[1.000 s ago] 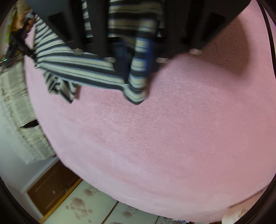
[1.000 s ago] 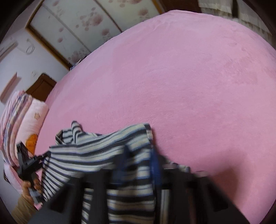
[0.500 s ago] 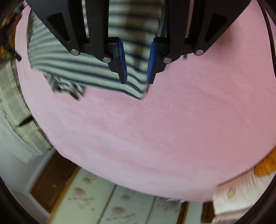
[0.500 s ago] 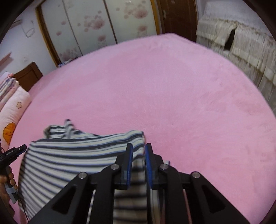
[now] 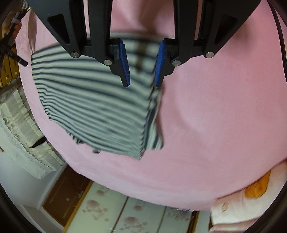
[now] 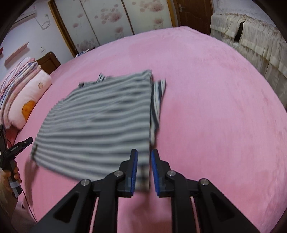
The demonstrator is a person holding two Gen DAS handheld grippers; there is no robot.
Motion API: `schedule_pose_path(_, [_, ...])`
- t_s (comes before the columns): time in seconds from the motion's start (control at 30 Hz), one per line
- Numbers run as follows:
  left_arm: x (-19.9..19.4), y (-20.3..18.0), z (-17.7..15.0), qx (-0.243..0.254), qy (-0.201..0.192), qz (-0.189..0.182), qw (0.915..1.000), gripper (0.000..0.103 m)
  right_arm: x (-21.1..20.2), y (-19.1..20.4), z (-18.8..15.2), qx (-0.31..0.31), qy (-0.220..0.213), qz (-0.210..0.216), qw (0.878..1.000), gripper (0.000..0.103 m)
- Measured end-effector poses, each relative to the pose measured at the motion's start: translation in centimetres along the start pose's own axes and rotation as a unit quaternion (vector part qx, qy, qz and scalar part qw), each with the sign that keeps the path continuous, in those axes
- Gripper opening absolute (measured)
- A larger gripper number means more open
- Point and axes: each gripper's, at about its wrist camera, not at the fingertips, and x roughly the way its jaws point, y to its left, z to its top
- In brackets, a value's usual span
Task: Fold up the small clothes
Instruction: 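Lower the folded hem onto the shirt and press with both grippers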
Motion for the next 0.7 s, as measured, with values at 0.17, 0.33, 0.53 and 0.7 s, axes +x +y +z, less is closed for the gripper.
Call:
schedule_pose_path(0.17, [1.3, 0.3, -1.7, -0.029, 0.013, -0.019, 0.9993, 0.027, 0.6, -0.5, -1.9, 0.019, 0.013, 0.012, 1.0, 0.016])
schedule_pose_path(0.33, [2.4, -0.2, -1.5, -0.033, 0.008, -0.027, 0.9991, 0.027, 1.2, -0.4, -2.0, 0.024, 0.009, 0.016, 1.0, 0.016])
schedule_pose_path(0.53, [3.3, -0.2, -0.8, -0.037, 0.014, -0.036, 0.9986, 0.025, 2.5, -0.8, -2.1, 0.03, 0.022, 0.016, 0.999, 0.016])
schedule_pose_path(0.7, [3.2, -1.0, -1.1, -0.011, 0.014, -0.018, 0.9997, 0.008, 2.1, -0.7, -2.4, 0.019, 0.009, 0.017, 1.0, 0.007])
